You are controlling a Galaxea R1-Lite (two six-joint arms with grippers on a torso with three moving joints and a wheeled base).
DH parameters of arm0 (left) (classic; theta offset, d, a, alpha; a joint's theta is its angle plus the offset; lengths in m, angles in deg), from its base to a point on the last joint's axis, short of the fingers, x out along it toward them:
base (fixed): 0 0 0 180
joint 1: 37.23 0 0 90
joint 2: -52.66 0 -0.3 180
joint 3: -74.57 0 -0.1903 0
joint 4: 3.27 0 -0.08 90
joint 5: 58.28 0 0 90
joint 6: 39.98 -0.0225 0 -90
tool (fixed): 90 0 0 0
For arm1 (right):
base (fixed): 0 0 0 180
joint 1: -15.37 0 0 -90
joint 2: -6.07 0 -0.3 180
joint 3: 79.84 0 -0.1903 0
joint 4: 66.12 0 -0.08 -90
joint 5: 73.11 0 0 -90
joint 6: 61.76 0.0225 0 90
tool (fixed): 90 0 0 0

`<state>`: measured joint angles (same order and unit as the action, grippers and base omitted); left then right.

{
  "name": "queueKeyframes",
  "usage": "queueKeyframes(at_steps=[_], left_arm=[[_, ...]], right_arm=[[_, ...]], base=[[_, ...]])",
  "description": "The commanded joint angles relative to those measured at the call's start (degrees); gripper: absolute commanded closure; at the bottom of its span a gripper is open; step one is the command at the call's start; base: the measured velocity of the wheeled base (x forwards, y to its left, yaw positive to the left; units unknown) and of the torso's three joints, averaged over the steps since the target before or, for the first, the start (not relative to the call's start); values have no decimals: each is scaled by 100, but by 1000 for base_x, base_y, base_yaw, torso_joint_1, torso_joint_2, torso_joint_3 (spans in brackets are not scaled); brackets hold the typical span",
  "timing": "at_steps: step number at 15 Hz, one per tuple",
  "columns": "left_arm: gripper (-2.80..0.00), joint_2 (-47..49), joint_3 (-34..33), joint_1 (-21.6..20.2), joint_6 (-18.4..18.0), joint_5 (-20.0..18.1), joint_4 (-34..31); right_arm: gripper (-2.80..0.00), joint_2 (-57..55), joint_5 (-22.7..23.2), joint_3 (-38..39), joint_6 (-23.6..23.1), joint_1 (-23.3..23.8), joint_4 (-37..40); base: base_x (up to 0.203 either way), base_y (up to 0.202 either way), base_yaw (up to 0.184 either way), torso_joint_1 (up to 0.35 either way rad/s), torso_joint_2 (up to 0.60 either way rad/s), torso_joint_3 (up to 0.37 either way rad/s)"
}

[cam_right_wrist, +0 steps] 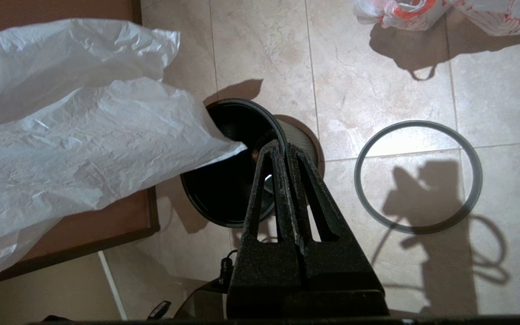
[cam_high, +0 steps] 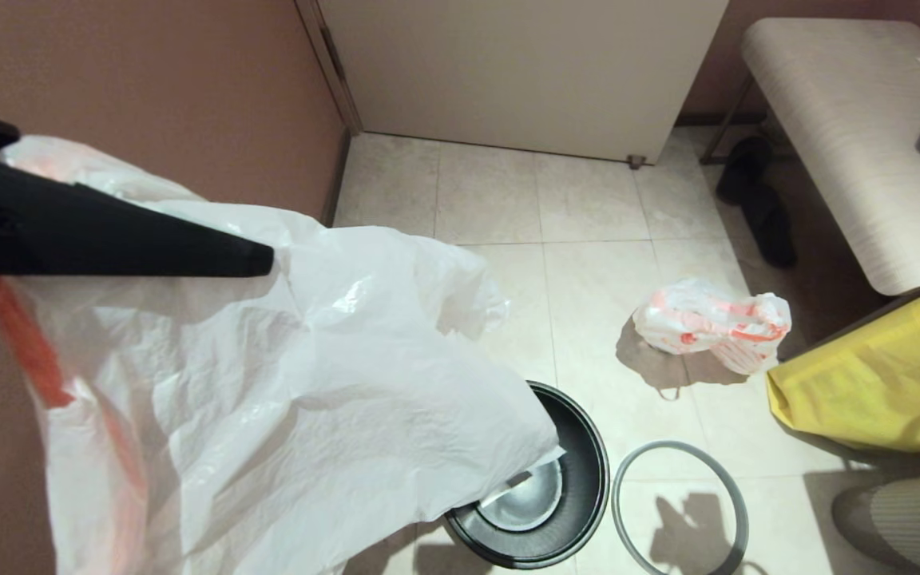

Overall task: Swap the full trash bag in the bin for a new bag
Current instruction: Put the new garbage bag on the trash can

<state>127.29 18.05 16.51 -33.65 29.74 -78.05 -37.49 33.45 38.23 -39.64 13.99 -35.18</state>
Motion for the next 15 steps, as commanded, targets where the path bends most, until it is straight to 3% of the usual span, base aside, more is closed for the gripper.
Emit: queueKeyframes(at_steps=[1,5,10,13,15], left_arm=[[0,387,232,94,8,55,-27],[0,1078,1020,436,206,533,-33],[0,1341,1080,700,776,1239,-128],[0,1313,1079,729,799,1264,-665],[0,1276,1068,985,946,1255,-1097]], right_arm=[[0,-82,8,33,115,-3,-1],[0,-84,4,42,214,-3,8],[0,-498,-19,42,214,33,-41],[0,-1031,7,76,357,88,-499],[0,-1530,32,78,523,79,-848]], base=[[0,0,0,0,0,0],[0,0,0,0,0,0],[0,0,0,0,0,0],[0,0,0,0,0,0],[0,0,0,0,0,0]])
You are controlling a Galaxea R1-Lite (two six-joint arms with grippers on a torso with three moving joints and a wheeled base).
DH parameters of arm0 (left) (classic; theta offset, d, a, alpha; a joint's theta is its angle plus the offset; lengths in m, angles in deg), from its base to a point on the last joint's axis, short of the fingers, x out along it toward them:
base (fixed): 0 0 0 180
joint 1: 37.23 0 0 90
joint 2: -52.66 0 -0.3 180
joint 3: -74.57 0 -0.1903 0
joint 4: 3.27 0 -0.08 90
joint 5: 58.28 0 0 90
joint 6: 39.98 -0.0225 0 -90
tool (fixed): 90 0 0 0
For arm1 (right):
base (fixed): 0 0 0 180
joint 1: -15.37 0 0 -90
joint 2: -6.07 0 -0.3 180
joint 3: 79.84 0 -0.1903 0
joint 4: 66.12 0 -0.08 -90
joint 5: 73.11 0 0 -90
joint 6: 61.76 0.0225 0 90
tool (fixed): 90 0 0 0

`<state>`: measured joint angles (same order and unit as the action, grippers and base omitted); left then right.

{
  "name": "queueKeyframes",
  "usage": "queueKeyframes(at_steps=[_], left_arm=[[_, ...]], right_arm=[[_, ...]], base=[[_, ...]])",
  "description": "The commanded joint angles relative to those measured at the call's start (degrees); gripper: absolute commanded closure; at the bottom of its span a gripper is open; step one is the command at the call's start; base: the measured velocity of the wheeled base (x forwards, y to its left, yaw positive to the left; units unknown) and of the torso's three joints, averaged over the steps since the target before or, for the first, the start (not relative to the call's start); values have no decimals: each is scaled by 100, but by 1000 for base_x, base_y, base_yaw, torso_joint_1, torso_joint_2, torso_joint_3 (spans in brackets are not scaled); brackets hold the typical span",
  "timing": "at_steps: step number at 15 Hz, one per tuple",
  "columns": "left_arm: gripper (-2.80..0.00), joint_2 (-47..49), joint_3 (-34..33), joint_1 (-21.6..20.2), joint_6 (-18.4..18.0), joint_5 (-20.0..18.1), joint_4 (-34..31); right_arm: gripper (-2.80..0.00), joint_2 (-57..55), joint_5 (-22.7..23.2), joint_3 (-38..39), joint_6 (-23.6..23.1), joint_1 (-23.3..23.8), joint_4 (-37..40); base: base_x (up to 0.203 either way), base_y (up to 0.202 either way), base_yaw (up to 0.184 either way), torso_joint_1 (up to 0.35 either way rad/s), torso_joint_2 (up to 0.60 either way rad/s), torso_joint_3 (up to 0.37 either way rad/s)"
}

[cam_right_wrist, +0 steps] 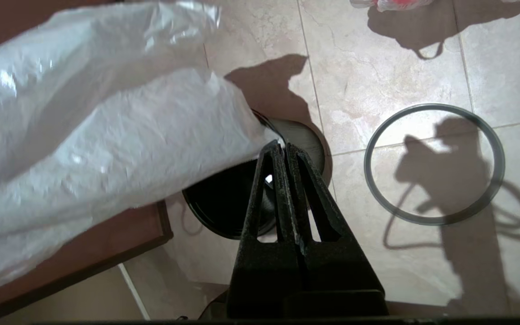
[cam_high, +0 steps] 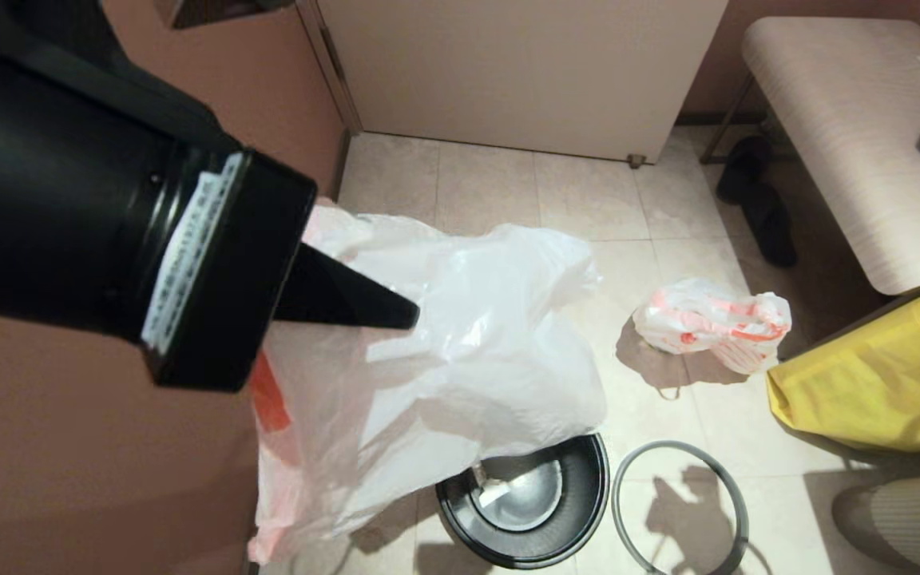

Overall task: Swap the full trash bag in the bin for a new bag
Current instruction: Put the new garbage bag on the trash can

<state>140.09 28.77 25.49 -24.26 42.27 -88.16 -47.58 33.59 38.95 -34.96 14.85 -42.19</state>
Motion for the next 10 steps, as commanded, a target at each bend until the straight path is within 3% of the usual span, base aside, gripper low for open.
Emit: queueKeyframes(at_steps=[1,3,10], left_arm=[[0,-67,-36,176,121,22,-231],[0,-38,-173,158,131,244,-267],[0,137,-752,-174,131,577,-141]], right_arm=[[0,-872,26,7,99,-17,-390],[0,-1714,36,-2,138,-199,-908],[0,-4438,-16,-62,-39,-1788,-1968]], base=[[0,0,0,0,0,0],[0,0,0,0,0,0],[0,0,0,0,0,0]])
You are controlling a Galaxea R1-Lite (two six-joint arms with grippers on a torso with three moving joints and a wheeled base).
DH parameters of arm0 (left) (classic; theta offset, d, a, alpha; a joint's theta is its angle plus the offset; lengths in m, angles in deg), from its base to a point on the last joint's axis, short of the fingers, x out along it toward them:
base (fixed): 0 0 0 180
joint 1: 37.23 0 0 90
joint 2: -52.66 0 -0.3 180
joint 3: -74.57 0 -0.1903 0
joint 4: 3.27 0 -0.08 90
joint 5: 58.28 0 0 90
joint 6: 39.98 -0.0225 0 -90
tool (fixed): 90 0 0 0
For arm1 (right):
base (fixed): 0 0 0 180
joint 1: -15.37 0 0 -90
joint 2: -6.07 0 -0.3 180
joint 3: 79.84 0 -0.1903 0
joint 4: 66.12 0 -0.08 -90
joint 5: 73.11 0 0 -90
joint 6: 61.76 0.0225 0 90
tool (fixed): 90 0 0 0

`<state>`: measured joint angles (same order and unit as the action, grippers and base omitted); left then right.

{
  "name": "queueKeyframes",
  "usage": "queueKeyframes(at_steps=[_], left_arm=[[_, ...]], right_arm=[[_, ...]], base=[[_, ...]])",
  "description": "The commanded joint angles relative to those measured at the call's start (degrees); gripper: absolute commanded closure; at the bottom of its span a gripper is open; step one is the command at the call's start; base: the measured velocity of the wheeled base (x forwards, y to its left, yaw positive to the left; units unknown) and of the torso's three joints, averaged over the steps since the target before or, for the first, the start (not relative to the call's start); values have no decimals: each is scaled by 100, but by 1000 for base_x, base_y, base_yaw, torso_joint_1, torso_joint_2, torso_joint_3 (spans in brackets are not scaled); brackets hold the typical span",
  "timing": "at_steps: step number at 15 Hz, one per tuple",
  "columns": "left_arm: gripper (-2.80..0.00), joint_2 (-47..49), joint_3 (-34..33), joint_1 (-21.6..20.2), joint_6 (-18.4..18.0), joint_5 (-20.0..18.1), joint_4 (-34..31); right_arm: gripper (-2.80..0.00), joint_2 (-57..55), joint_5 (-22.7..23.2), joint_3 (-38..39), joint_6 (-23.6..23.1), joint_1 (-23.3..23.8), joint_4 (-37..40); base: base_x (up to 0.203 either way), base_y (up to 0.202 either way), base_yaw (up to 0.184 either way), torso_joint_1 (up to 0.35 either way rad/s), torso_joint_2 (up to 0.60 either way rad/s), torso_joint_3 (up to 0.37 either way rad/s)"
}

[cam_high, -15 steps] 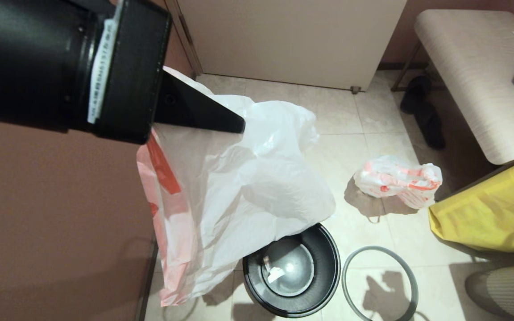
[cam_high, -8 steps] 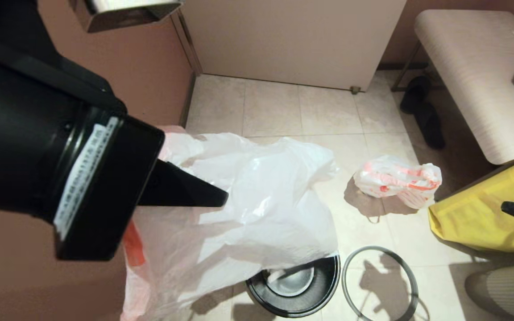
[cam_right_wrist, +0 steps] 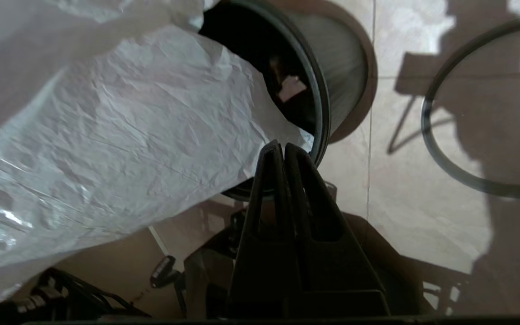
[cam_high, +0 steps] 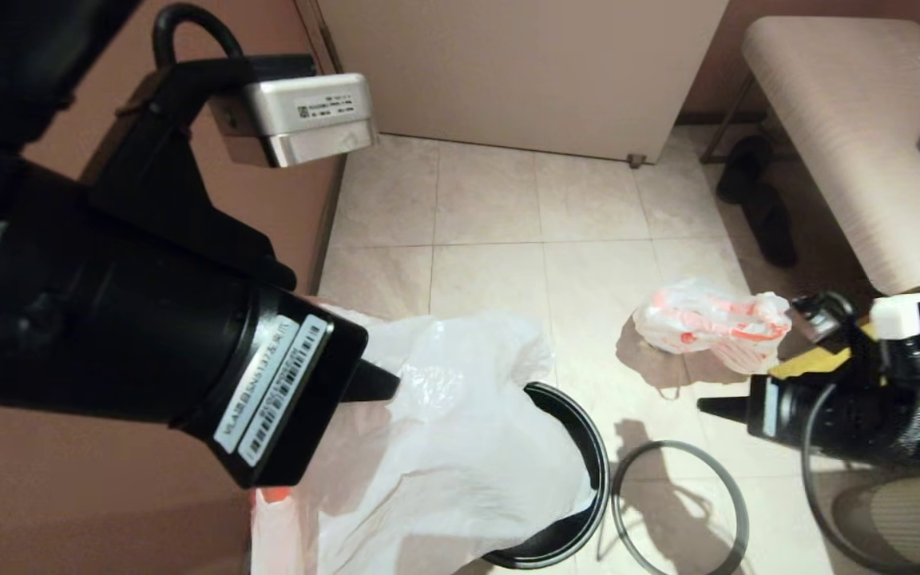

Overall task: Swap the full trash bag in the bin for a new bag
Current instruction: Put the new garbage bag on the trash can

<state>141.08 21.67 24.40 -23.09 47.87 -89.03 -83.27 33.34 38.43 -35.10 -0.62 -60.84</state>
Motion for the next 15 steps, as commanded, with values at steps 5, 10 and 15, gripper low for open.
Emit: queueKeyframes(at_steps=[5,10,15], left_arm=[[0,76,-549,-132,48,-80,1310],[0,-16,-1679,-118,338,-548,2577],[0,-585,-2554,436,987,-586,2652]], right_arm=[[0,-1921,50,-76,-432,-444,-349],[0,-2457,33,-1130,-627,-706,-468],[0,-3133,43,-2517,-190,-689,-1826]], base=[[0,0,0,0,0,0],[0,0,0,0,0,0],[0,0,0,0,0,0]])
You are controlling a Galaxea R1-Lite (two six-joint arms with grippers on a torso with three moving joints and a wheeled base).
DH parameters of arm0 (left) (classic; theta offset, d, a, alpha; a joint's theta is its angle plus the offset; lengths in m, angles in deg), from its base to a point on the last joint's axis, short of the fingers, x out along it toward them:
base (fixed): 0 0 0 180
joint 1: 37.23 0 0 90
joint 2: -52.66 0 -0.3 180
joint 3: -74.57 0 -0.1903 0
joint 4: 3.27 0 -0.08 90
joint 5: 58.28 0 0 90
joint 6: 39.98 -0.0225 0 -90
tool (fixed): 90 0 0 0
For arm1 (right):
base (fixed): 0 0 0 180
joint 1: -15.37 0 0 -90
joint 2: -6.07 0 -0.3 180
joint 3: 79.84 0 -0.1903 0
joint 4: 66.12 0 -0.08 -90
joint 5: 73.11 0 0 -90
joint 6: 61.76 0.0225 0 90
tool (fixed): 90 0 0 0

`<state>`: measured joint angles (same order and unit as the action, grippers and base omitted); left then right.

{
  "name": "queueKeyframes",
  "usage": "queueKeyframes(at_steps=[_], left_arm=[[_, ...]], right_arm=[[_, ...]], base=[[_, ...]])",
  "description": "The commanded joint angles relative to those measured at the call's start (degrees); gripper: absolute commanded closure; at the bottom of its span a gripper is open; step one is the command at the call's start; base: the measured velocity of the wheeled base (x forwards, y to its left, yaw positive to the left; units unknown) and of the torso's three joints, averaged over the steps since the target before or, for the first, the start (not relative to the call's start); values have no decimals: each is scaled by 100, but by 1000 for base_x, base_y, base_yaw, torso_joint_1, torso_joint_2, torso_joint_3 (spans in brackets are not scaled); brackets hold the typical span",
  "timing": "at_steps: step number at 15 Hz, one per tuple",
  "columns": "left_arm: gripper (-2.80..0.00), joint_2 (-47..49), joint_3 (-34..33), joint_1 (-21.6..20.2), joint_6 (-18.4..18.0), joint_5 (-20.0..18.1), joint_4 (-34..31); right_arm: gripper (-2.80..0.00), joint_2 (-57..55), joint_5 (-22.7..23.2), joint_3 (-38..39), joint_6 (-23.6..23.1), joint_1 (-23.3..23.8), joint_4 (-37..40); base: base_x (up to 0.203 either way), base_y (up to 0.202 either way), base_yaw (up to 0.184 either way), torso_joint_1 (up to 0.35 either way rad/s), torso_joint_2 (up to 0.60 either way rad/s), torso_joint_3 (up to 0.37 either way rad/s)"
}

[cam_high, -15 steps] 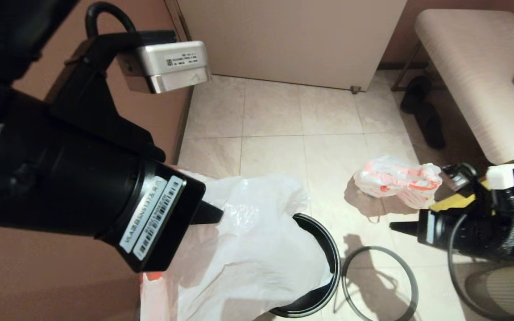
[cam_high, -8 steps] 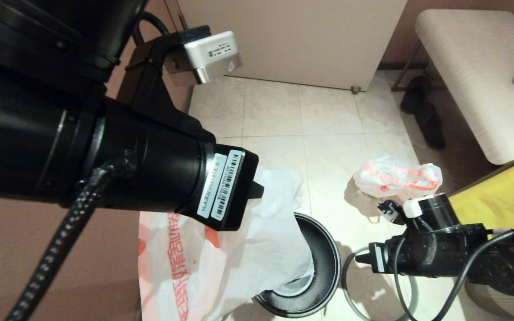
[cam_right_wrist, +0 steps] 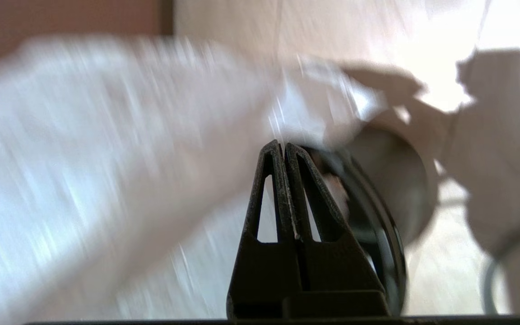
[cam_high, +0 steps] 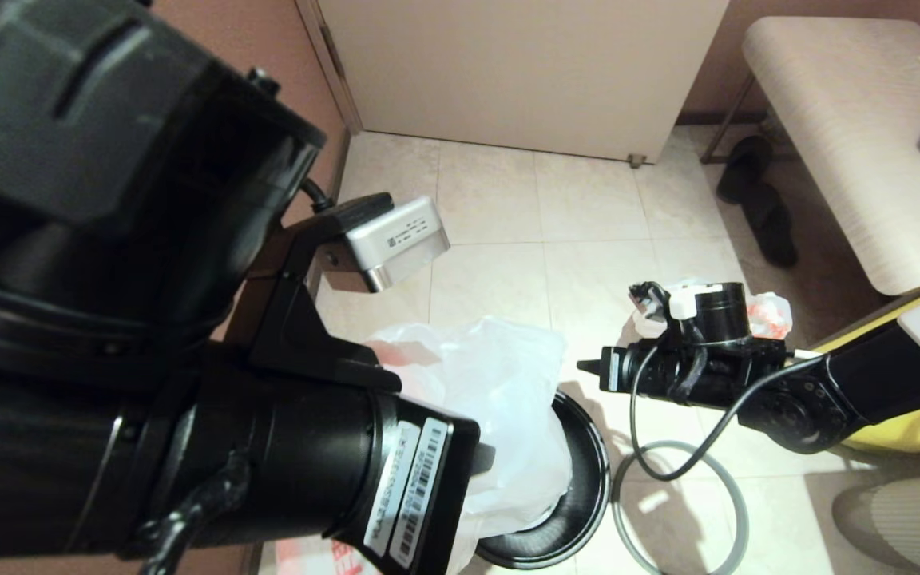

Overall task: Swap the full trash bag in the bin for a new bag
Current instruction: Put the new garbage bag on the trash can

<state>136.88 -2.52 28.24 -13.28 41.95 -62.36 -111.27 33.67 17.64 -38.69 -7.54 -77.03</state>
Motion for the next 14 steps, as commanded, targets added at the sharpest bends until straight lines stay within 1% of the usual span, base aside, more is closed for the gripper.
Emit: queueKeyframes(at_steps=[1,2,4,6,7,8,9,12,14], left_arm=[[0,-229,-159,181,140,7,-18],[0,-302,-171,329,245,12,-28],[0,-359,-176,467,283,6,-40],[0,-313,-270,467,283,6,-35],[0,-287,-375,460,289,6,-26],[0,-246,-449,439,299,6,-18],[0,-189,-603,363,300,6,12],[0,-155,-780,269,287,6,536],[0,-165,-805,169,286,15,651]], right_arm=[[0,-578,2,-794,354,-1,-320],[0,-833,-7,-1145,457,-23,-384],[0,-1331,-25,-1909,534,-96,-431],[0,-1896,-52,-2732,556,-177,-346],[0,-2072,-63,-2955,564,-257,-166],[0,-2062,-45,-2944,572,-329,32],[0,-1884,34,-2754,577,-378,259],[0,-1234,896,-2196,555,-415,1416],[0,-915,1019,-1944,516,-416,1555]], base=[[0,0,0,0,0,0],[0,0,0,0,0,0],[0,0,0,0,0,0],[0,0,0,0,0,0],[0,0,0,0,0,0],[0,0,0,0,0,0],[0,0,0,0,0,0],[0,0,0,0,0,0],[0,0,0,0,0,0]])
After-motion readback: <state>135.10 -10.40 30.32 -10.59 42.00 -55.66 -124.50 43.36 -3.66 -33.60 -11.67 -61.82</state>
